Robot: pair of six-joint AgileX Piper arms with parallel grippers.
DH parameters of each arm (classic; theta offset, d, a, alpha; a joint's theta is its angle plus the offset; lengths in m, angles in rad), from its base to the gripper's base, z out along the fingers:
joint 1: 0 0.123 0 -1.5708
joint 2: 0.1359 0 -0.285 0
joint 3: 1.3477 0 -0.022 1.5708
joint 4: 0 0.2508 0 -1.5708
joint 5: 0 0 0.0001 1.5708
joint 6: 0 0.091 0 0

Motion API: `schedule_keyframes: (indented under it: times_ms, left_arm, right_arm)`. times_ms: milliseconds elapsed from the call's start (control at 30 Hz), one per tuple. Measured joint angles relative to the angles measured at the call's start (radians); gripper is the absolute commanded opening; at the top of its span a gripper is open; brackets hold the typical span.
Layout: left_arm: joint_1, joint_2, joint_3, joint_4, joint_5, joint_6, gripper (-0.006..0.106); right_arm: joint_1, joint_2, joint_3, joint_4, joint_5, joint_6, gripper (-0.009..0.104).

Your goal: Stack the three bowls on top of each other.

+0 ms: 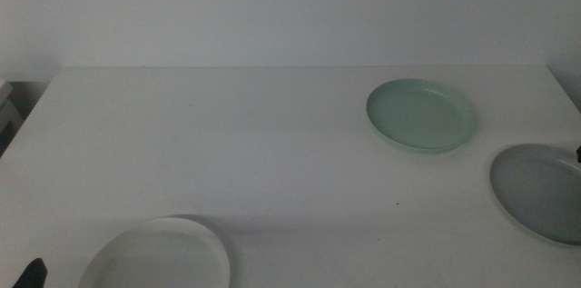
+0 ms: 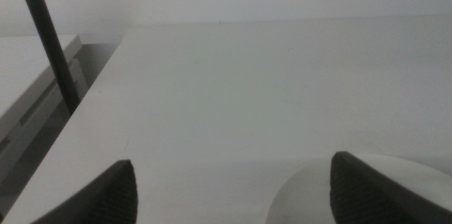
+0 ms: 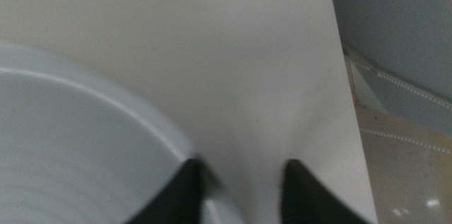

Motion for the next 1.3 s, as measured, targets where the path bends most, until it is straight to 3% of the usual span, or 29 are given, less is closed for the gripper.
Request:
schedule_keyframes:
  times_ms: [67, 100, 433, 667, 1000, 1300]
  left_arm:
    - [0.0, 0.0, 0.0, 0.0, 0.0, 0.0, 0.09]
    - [0.0, 0.0, 0.0, 0.0, 0.0, 0.0, 0.09]
    - [0.0, 0.0, 0.0, 0.0, 0.0, 0.0, 0.09]
    - [0.0, 0.0, 0.0, 0.0, 0.0, 0.0, 0.09]
    - [0.0, 0.0, 0.0, 0.0, 0.0, 0.0, 0.09]
    - [0.0, 0.0, 0.0, 0.0, 0.0, 0.0, 0.09]
  right_arm:
    - [0.0, 0.0, 0.0, 0.0, 0.005, -0.004, 0.002]
    - [0.0, 0.0, 0.0, 0.0, 0.01, -0.01, 0.0]
    - [0.053, -0.105, -0.005, 0.026, 0.095, -0.037, 0.0]
    - [0.253, -0.29, -0.005, 0.041, 0.172, -0.024, 0.0]
    - [0.6, -0.286, -0.006, 0.175, 0.138, 0.057, 0.0]
    - [0.726, -0.148, -0.006, 0.21, 0.062, 0.068, 0.0]
